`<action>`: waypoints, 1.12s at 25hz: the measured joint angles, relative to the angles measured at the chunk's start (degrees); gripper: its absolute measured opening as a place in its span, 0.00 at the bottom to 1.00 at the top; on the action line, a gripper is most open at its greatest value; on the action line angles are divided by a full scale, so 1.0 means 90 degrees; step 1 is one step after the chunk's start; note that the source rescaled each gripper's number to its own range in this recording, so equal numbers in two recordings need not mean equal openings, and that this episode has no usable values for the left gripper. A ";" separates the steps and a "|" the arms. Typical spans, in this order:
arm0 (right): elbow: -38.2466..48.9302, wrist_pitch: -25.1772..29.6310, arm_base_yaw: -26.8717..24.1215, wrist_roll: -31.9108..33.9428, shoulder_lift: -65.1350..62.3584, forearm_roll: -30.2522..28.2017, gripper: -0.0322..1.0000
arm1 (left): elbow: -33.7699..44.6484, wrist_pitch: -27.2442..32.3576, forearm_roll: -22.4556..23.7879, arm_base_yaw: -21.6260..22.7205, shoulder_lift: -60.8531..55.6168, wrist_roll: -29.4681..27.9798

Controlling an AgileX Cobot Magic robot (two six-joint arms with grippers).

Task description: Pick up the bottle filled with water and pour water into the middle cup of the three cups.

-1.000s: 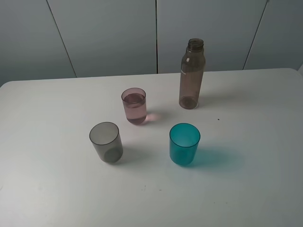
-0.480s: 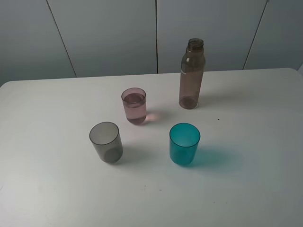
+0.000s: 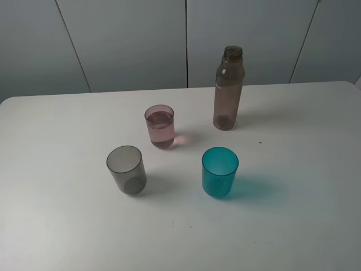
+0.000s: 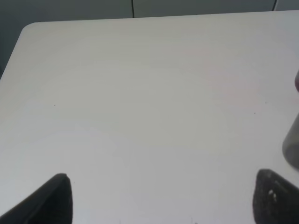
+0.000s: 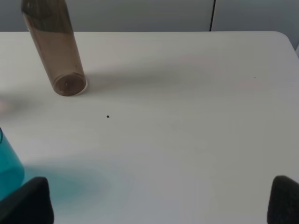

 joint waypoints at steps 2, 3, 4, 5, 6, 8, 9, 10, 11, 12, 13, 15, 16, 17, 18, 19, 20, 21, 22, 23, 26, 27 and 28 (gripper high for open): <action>0.0000 0.0000 0.0090 0.0000 0.0000 -0.0016 0.98 | 0.0000 0.0000 0.0000 0.0000 0.0000 0.0000; 0.0000 0.0000 0.0125 0.0000 0.0000 -0.0064 0.98 | 0.0000 0.0000 0.0000 0.0000 0.0000 0.0000; 0.0000 0.0000 0.0153 0.0000 0.0000 -0.0112 0.96 | 0.0000 0.0000 0.0000 0.0000 0.0000 0.0000; 0.0000 0.0000 0.0166 -0.0019 0.0000 -0.0151 0.94 | 0.0000 0.0000 0.0000 0.0000 0.0000 0.0000; 0.0000 0.0000 0.0170 -0.0048 0.0000 -0.0183 0.94 | 0.0000 0.0000 0.0000 0.0000 0.0000 0.0000; 0.0000 0.0000 0.0170 -0.0179 0.0000 -0.0163 0.94 | 0.0000 0.0000 0.0000 0.0000 0.0000 0.0000; 0.0000 0.0000 0.0170 -0.0232 0.0000 -0.0144 0.94 | 0.0000 0.0000 0.0000 0.0000 0.0000 0.0000; 0.0000 0.0000 0.0170 -0.0280 0.0000 -0.0132 0.94 | 0.0000 0.0000 0.0000 0.0000 0.0000 0.0000; 0.0000 0.0000 0.0170 -0.0324 0.0000 -0.0118 0.94 | 0.0000 0.0000 0.0000 0.0000 0.0000 0.0000; 0.0000 0.0000 0.0170 -0.0336 0.0000 -0.0090 0.94 | 0.0000 0.0000 0.0000 0.0000 0.0000 0.0000; 0.0000 0.0000 0.0170 -0.0346 0.0000 -0.0063 0.94 | 0.0000 0.0000 0.0000 0.0000 0.0000 0.0000; 0.0000 0.0000 0.0170 -0.0362 0.0000 -0.0048 0.94 | 0.0000 0.0000 0.0000 0.0000 0.0000 0.0000; 0.0000 0.0000 0.0170 -0.0361 0.0000 -0.0048 0.94 | 0.0000 0.0000 0.0000 0.0000 0.0000 0.0000; 0.0000 0.0000 0.0170 -0.0361 0.0000 -0.0048 0.94 | 0.0000 0.0000 0.0000 0.0000 0.0000 0.0000; 0.0000 0.0000 0.0170 -0.0361 0.0000 -0.0048 0.94 | 0.0000 0.0000 0.0000 0.0000 0.0000 0.0000; 0.0000 0.0000 0.0170 -0.0361 0.0000 -0.0048 0.94 | 0.0000 0.0000 0.0000 0.0000 0.0000 0.0000; 0.0000 0.0000 0.0170 -0.0361 0.0000 -0.0048 0.94 | 0.0000 0.0000 0.0000 0.0000 0.0000 0.0000; 0.0000 0.0000 0.0170 -0.0315 0.0000 -0.0035 0.94 | 0.0000 0.0000 0.0000 0.0000 0.0000 0.0000; 0.0000 0.0000 0.0170 -0.0284 0.0000 -0.0018 0.94 | 0.0000 0.0000 0.0000 0.0000 0.0000 0.0000; 0.0000 0.0000 0.0170 -0.0232 0.0000 -0.0007 0.94 | 0.0000 0.0000 0.0000 0.0000 0.0000 0.0000; 0.0000 0.0000 0.0170 -0.0174 0.0000 0.0006 0.94 | 0.0000 0.0000 0.0000 0.0000 0.0000 0.0000; 0.0000 0.0000 0.0170 -0.0162 0.0000 0.0006 0.94 | 0.0000 0.0000 0.0000 0.0000 0.0000 0.0000; 0.0000 0.0000 0.0170 -0.0148 0.0000 0.0006 0.94 | 0.0000 0.0000 0.0000 0.0000 0.0000 0.0000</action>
